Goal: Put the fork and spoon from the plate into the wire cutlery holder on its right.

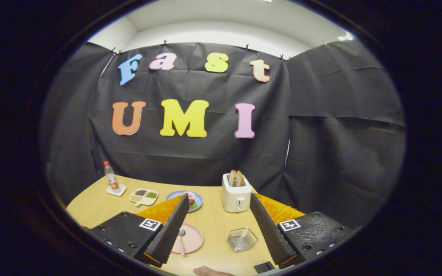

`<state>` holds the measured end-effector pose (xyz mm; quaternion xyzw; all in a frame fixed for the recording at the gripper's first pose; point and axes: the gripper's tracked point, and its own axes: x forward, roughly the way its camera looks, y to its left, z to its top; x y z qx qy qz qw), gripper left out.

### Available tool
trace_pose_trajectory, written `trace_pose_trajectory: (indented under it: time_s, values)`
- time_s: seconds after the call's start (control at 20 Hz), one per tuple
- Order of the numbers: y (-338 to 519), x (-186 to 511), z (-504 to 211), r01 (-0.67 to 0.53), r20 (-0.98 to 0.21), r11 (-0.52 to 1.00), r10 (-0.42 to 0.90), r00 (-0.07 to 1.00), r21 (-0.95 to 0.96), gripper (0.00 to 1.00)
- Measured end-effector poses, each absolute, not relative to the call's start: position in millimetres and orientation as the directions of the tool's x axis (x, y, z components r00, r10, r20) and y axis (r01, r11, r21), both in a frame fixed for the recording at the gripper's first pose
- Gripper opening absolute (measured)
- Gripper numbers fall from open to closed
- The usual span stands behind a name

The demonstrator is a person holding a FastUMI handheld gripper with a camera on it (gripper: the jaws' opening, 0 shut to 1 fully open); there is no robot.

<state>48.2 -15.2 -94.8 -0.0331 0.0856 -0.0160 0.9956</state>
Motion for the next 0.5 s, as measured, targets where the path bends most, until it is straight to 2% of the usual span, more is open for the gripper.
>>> trace_pose_trajectory:
  time_s: [0.5]
  values:
    - [29.1,107.1,-251.3,-0.184,-0.431,0.978,0.124,0.894,-0.100,0.94]
